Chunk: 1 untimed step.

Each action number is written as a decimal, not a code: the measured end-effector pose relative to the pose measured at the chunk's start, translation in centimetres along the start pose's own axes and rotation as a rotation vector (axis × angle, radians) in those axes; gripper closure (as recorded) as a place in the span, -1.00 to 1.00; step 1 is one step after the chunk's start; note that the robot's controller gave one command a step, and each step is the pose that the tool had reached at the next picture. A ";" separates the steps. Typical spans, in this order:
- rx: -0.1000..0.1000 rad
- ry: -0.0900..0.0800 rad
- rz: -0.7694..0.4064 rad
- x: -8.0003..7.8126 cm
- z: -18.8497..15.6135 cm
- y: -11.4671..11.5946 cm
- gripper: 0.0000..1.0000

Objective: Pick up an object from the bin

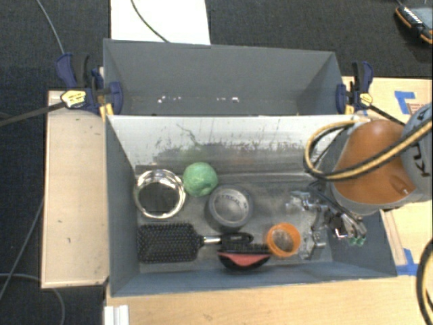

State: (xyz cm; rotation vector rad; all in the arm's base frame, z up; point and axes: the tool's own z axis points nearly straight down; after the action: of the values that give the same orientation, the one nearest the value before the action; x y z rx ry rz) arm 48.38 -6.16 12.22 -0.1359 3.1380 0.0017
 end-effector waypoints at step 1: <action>0.005 -0.009 0.125 -1.4 -2.1 1.1 -1.00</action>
Offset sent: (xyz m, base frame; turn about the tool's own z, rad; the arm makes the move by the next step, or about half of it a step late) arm 0.0061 0.0063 -0.0012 0.1069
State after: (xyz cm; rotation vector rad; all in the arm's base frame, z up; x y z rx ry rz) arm 49.70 -4.93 14.29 0.0607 3.1313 -0.0053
